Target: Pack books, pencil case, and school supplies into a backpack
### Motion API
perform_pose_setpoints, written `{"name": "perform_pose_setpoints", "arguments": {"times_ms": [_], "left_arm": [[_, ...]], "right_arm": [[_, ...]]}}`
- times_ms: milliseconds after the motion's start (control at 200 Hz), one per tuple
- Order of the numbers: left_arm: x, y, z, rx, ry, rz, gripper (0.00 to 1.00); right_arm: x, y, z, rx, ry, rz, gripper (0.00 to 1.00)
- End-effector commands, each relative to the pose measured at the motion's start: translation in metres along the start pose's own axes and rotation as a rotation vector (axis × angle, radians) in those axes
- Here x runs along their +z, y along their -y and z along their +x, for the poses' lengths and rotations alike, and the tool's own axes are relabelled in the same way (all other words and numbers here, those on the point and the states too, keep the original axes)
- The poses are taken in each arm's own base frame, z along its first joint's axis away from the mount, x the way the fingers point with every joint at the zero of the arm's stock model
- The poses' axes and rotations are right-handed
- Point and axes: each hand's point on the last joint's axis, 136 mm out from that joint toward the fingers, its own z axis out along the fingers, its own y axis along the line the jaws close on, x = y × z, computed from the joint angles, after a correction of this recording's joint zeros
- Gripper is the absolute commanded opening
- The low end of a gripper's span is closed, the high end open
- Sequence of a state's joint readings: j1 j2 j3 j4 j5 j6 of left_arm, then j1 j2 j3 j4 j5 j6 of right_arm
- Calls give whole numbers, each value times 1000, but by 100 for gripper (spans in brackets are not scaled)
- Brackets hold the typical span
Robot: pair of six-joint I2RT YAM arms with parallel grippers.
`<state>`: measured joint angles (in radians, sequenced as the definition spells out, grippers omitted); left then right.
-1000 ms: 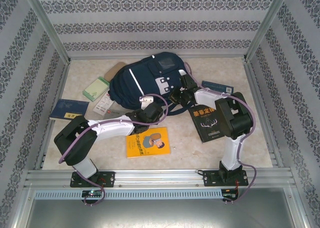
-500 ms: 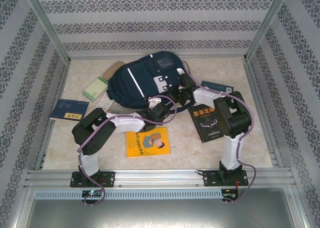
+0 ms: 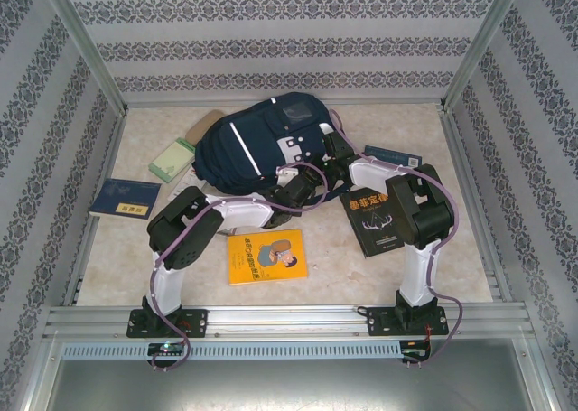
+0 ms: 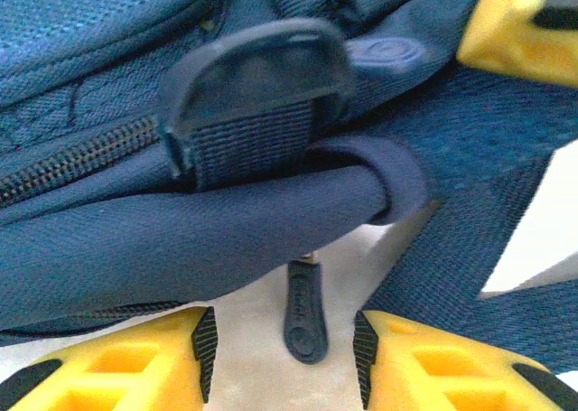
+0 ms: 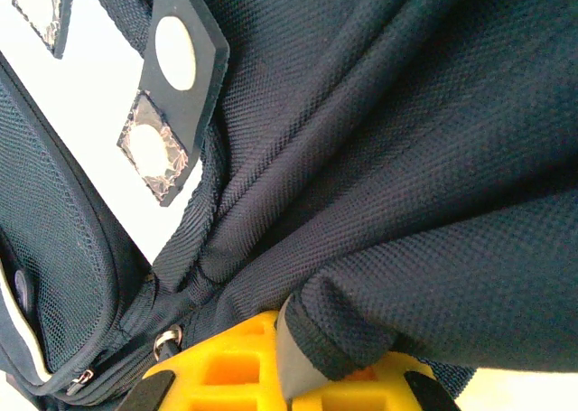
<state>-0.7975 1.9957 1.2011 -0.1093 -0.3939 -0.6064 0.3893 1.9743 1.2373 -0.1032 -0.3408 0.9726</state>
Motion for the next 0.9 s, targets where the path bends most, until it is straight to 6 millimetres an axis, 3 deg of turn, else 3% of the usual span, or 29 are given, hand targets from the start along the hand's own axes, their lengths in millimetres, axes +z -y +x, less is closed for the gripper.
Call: {"name": "perform_pose_setpoints", "arguments": {"times_ms": [0, 415, 654, 849, 894], "left_arm": [[7, -15, 7, -12, -45, -54, 45], [24, -16, 14, 15, -94, -90, 40], [27, -18, 14, 30, -107, -99, 23], [25, -19, 11, 29, -106, -97, 0], [24, -19, 11, 28, -108, -99, 0]], "right_arm": [[8, -11, 20, -35, -71, -32, 0], [10, -12, 26, -42, -85, -30, 0], [10, -13, 29, -48, -90, -27, 0], [9, -13, 29, -48, -89, -27, 0], [7, -14, 30, -49, -88, -29, 0]]}}
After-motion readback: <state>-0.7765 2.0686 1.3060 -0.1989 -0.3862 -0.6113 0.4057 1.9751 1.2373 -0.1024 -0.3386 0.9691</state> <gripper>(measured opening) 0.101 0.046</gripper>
